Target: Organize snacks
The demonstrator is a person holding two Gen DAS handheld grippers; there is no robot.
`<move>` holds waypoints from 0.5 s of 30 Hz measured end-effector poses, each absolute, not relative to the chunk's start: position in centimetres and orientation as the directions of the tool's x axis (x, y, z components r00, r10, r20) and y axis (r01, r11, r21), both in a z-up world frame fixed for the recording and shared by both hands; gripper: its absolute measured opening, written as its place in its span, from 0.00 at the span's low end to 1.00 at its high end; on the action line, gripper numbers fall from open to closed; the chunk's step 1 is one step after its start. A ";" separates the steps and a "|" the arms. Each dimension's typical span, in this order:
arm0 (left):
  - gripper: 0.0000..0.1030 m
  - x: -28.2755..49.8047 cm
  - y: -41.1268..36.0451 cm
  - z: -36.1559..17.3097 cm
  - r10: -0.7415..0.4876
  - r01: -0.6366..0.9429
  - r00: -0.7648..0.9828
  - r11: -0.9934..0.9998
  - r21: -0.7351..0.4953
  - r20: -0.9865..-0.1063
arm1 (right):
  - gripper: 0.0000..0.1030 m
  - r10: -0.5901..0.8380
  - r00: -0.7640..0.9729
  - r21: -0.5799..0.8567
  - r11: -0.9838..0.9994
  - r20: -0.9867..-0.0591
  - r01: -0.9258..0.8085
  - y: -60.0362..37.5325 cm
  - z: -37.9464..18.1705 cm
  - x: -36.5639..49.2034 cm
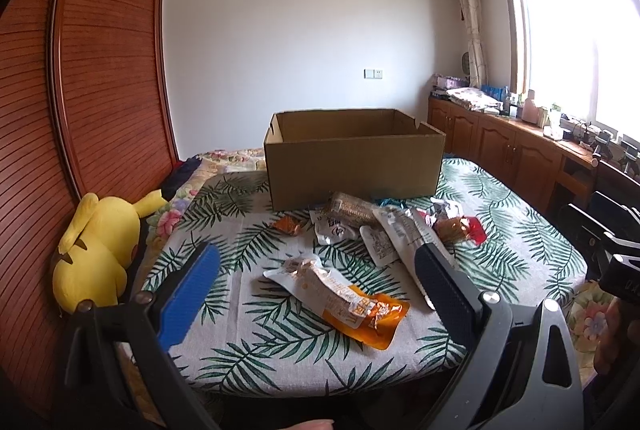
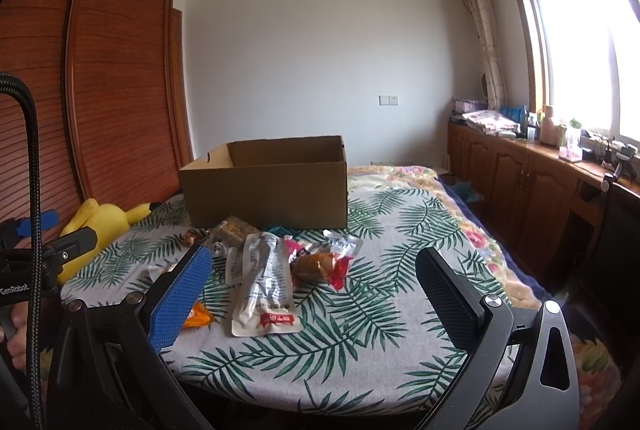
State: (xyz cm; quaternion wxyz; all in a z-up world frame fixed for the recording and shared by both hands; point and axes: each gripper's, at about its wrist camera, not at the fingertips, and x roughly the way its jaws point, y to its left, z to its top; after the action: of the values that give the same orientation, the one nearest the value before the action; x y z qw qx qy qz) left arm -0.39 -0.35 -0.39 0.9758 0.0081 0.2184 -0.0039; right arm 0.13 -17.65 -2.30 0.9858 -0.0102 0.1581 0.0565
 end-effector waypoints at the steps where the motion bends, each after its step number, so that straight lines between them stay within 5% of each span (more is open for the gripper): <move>1: 0.96 -0.2 -0.3 -0.6 -0.003 0.010 0.901 1.000 0.013 -0.433 | 1.00 0.110 0.942 -0.004 0.993 -0.316 -0.117 -17.6 -2.5 0.2; 15: 0.96 2.5 1.0 -4.9 -0.014 0.012 0.847 1.000 -0.008 -0.531 | 0.99 0.127 0.910 -0.022 0.989 -0.394 -0.148 -17.9 -4.8 3.6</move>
State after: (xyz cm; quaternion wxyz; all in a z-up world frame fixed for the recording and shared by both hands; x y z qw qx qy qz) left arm 2.53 0.97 -4.88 0.9611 -0.0022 0.2762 -0.0069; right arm 3.55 -17.94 -4.82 0.9770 -0.0257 0.1997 0.0702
